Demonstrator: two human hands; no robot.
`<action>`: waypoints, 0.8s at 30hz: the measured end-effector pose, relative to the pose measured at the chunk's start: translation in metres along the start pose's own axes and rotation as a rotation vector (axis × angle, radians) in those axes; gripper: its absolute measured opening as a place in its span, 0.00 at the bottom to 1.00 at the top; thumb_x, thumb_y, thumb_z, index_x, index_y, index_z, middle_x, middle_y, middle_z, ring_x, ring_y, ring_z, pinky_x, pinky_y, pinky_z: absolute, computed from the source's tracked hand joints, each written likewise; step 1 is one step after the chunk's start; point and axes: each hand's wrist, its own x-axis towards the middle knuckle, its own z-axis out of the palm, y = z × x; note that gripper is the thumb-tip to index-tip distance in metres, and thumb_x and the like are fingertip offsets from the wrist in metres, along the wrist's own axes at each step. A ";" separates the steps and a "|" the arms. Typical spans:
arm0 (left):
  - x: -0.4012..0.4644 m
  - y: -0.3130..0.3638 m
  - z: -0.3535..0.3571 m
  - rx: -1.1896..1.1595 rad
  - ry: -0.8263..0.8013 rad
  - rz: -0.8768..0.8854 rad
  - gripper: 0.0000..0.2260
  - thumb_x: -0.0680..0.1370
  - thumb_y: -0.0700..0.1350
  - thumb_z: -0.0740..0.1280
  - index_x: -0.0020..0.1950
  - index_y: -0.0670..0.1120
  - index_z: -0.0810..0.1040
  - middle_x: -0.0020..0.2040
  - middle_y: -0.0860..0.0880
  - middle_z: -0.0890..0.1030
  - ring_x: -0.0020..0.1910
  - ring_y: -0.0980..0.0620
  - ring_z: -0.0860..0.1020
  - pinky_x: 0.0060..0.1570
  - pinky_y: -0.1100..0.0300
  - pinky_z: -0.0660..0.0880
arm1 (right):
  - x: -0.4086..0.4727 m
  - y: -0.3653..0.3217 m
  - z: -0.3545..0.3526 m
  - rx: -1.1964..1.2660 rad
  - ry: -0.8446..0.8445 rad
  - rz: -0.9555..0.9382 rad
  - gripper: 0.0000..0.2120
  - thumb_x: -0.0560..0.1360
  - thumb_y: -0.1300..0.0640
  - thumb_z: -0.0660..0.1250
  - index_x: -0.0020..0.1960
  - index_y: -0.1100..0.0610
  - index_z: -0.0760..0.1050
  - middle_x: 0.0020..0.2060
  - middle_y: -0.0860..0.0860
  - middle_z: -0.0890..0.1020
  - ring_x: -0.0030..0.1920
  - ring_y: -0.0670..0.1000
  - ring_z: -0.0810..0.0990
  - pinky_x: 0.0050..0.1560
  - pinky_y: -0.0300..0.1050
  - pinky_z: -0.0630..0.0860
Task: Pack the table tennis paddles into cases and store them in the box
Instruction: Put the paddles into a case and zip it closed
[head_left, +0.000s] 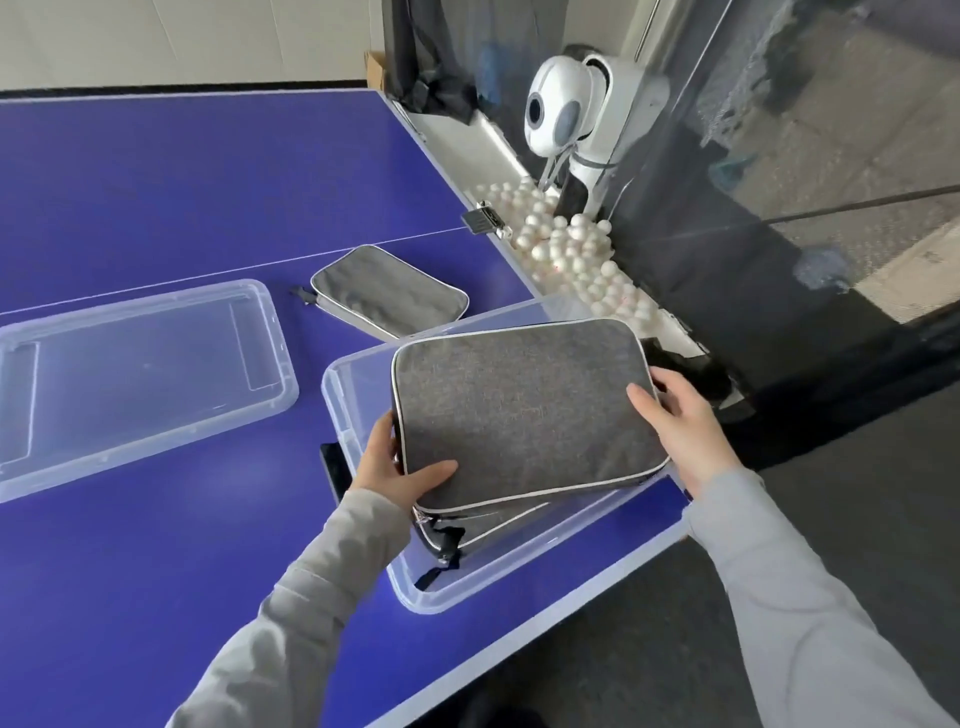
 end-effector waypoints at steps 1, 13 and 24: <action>0.004 -0.003 0.005 0.012 0.029 -0.013 0.32 0.66 0.30 0.75 0.63 0.48 0.67 0.49 0.50 0.77 0.49 0.49 0.76 0.53 0.55 0.73 | 0.011 0.004 0.001 -0.042 -0.017 0.016 0.19 0.73 0.47 0.69 0.62 0.47 0.71 0.55 0.46 0.79 0.57 0.49 0.77 0.63 0.56 0.73; 0.048 -0.079 0.038 0.097 0.375 -0.431 0.35 0.65 0.33 0.75 0.68 0.46 0.65 0.57 0.42 0.78 0.56 0.40 0.77 0.60 0.44 0.73 | 0.077 0.048 0.033 -0.452 -0.335 0.142 0.34 0.70 0.56 0.74 0.70 0.54 0.62 0.57 0.46 0.72 0.54 0.46 0.70 0.52 0.38 0.65; 0.055 -0.086 0.044 0.290 0.460 -0.554 0.32 0.65 0.39 0.77 0.66 0.44 0.68 0.61 0.42 0.77 0.59 0.40 0.76 0.62 0.49 0.72 | 0.094 0.068 0.039 -0.563 -0.401 0.165 0.33 0.70 0.57 0.73 0.69 0.57 0.59 0.63 0.54 0.74 0.63 0.55 0.73 0.57 0.42 0.67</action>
